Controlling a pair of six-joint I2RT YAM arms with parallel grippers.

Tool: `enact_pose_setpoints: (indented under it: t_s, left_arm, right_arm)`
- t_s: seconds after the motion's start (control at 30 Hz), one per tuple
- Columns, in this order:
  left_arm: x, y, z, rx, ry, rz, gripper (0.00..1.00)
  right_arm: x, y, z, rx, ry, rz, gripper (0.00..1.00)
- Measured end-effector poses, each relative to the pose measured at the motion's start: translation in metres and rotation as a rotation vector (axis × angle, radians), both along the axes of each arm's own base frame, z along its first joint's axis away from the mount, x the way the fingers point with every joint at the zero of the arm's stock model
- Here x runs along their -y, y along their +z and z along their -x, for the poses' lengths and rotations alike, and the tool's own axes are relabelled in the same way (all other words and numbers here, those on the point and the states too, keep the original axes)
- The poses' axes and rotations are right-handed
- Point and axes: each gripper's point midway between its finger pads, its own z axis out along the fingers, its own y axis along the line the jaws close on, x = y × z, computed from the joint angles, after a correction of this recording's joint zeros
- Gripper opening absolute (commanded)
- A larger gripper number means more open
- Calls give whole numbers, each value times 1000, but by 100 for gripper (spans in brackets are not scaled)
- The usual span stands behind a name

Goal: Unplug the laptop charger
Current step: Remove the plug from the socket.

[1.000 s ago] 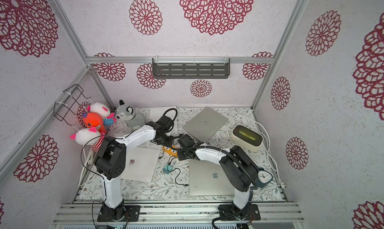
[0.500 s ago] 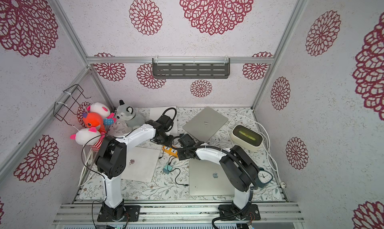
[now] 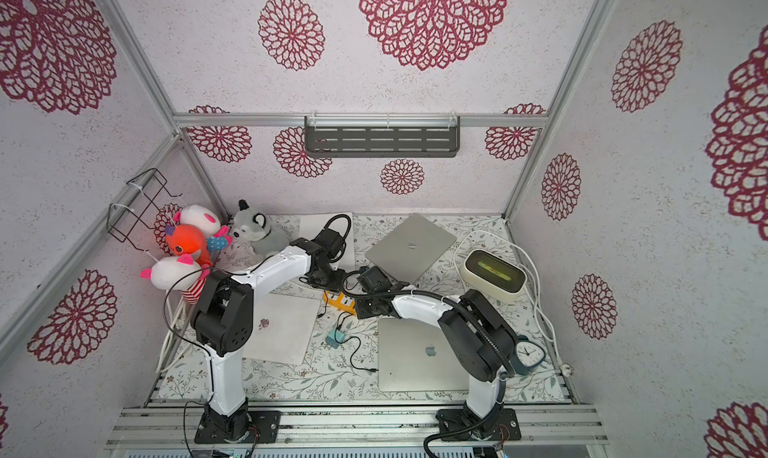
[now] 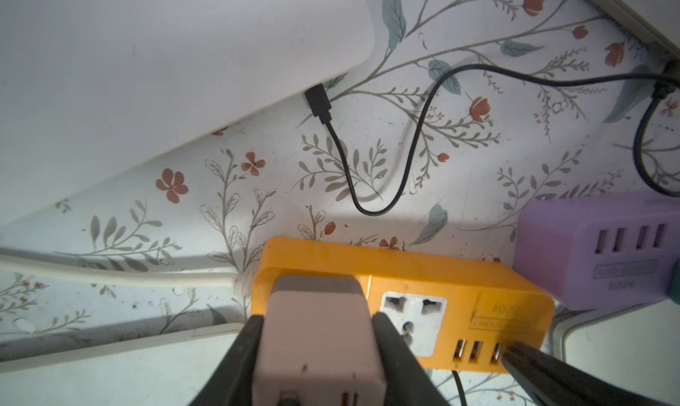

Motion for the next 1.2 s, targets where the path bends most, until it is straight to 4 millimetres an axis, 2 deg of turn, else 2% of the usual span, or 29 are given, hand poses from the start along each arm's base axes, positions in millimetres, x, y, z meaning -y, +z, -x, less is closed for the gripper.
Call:
enact_pose_setpoints:
  t_s: [0.13,0.47,0.77,1.2]
  left_arm:
    - [-1,0,-1,-22,18,43,39]
    - [-2,0,1,-5,10,-26,39]
    - [-2,0,0,-30,39,17,39]
    - [0,0,0,-11,9,-124,39]
  right_arm:
    - [0,0,0,-2,0,-2,8]
    - [0,-1,0,-2,0,-2,8]
    - [0,-1,0,-4,0,-2,8]
    - [-1,-1,-2,-6,0,-3,7]
